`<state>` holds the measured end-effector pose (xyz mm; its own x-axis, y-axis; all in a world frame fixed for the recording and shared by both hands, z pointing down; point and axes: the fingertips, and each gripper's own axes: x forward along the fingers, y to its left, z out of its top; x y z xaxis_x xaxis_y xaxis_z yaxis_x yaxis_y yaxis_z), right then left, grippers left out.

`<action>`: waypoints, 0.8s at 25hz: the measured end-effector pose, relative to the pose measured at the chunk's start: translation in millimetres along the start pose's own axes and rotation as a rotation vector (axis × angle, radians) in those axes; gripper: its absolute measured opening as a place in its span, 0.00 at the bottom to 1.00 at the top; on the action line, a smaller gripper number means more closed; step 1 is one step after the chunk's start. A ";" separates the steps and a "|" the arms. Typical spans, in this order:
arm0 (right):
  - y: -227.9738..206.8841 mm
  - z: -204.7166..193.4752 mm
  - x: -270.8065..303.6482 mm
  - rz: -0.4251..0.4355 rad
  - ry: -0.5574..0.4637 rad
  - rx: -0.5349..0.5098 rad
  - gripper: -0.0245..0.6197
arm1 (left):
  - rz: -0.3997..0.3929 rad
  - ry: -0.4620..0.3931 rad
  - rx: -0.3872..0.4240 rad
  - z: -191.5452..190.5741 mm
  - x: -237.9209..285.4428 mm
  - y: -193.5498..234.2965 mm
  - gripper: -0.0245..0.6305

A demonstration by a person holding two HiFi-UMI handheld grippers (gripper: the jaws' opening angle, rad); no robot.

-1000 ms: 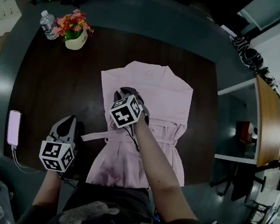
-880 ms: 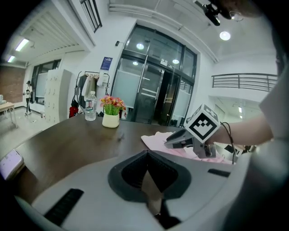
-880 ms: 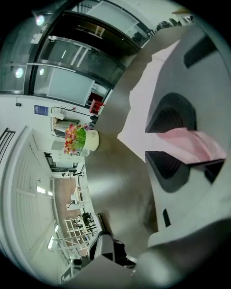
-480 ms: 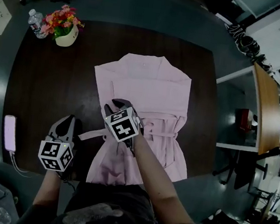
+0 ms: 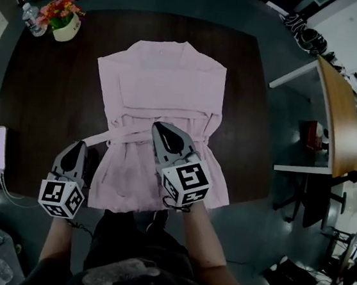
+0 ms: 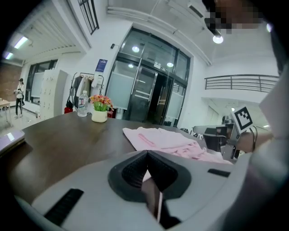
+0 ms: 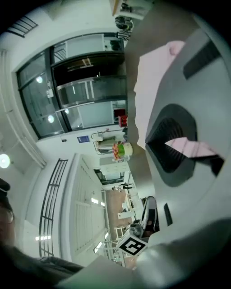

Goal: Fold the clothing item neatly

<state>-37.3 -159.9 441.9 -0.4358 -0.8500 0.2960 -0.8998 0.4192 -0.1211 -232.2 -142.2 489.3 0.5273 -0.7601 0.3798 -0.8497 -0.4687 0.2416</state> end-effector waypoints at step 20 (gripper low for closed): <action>-98.6 -236.7 -391.7 -0.266 0.148 0.161 0.21 | 0.103 0.025 0.024 -174.8 -176.1 -176.8 0.12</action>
<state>227.2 207.2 562.1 -0.1886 -0.8623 0.4700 -0.9784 0.1235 -0.1660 -173.8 153.2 535.9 0.4369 -0.7936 0.4235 -0.8991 -0.3994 0.1791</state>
